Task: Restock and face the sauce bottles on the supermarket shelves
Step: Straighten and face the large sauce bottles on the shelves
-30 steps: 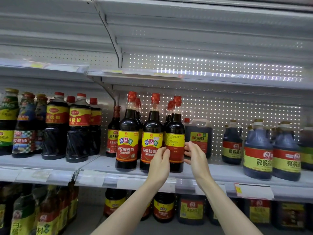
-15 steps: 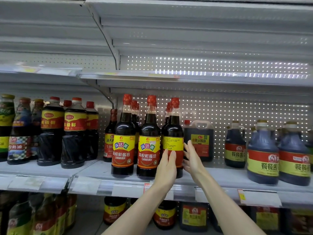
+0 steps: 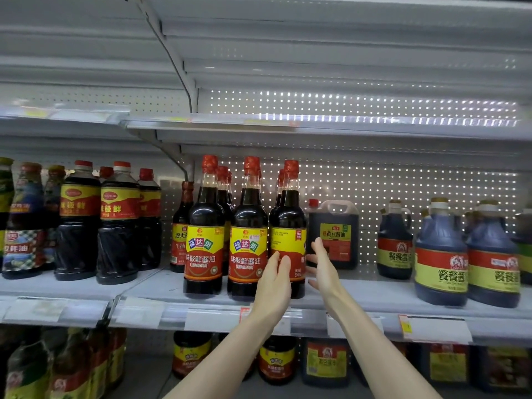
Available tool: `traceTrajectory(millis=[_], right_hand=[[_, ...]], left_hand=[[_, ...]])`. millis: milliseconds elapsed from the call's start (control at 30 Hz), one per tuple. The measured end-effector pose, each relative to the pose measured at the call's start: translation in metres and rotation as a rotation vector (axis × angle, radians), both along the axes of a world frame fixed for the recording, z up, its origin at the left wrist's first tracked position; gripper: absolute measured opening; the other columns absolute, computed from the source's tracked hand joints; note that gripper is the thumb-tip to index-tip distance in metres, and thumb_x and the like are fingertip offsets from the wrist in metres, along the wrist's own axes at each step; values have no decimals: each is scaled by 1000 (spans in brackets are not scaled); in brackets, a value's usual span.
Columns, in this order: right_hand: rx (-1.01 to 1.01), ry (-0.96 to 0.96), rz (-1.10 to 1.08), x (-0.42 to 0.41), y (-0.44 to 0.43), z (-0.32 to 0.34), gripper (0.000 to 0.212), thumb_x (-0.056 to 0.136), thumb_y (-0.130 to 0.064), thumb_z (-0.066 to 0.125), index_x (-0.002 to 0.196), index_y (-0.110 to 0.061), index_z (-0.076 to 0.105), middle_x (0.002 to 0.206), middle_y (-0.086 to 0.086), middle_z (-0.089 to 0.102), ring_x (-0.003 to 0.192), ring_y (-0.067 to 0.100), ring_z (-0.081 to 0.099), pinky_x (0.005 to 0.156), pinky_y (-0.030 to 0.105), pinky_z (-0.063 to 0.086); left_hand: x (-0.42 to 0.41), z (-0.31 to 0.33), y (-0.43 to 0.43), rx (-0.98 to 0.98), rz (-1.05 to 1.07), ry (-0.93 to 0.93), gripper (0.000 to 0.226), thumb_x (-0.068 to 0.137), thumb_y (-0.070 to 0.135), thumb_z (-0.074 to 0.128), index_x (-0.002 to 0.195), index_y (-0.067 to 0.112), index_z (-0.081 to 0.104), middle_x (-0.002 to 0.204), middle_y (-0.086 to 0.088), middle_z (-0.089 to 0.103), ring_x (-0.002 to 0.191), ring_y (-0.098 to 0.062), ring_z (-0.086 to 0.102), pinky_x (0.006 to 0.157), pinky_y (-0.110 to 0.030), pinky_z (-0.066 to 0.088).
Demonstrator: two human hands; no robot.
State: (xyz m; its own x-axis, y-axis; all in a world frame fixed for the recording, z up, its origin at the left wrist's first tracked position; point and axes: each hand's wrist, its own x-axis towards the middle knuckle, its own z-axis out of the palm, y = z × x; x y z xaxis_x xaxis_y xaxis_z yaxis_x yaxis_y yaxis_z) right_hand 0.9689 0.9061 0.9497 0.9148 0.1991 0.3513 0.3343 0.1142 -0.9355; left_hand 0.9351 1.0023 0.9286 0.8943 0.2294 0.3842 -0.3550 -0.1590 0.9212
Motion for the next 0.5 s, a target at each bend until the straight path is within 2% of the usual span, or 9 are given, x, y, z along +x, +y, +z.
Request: traceTrajectory(millis=[100, 167, 233, 300, 400, 500], right_hand=[[-21, 19, 37, 0, 6, 4, 41, 105, -40, 17, 131, -25, 44, 103, -5, 55, 91, 6, 50, 79, 17, 40], [-12, 34, 34, 1, 8, 3, 30, 104, -42, 17, 117, -34, 42, 112, -2, 53, 98, 10, 48, 89, 27, 34], [-6, 38, 25, 1, 5, 1, 28, 104, -44, 16, 117, -36, 40, 110, -3, 51, 102, 11, 47, 91, 30, 34], [-41, 13, 20, -1, 0, -2, 38, 103, -46, 15, 128, -33, 41, 112, -4, 50, 107, 12, 47, 91, 30, 35], [-83, -4, 6, -3, -7, -8, 50, 101, -50, 16, 140, -29, 39, 118, -6, 49, 118, 15, 47, 92, 31, 36], [-86, -23, -23, 0, -11, -13, 45, 101, -50, 17, 135, -32, 41, 118, -8, 51, 115, 13, 47, 91, 33, 37]], left_hand=[[-4, -4, -6, 8, 2, -14, 50, 103, 38, 32, 151, 24, 24, 150, 5, 35, 137, -11, 34, 110, -29, 30], [-4, -4, -7, -10, -14, -25, 50, 103, 37, 33, 151, 25, 23, 150, 6, 35, 135, -10, 35, 108, -27, 30], [-3, -3, -6, -10, -17, -42, 49, 104, 36, 33, 151, 25, 23, 148, 7, 36, 131, -6, 35, 103, -24, 30], [-2, -2, -3, 9, -15, -48, 49, 104, 36, 32, 150, 25, 24, 147, 7, 36, 127, -4, 34, 101, -23, 29], [3, -3, 1, -8, -36, -15, 50, 103, 38, 32, 151, 25, 22, 151, 6, 33, 135, -10, 33, 106, -28, 29], [5, -4, 3, -17, -25, -7, 50, 103, 38, 32, 151, 25, 23, 152, 4, 34, 136, -11, 33, 104, -26, 30]])
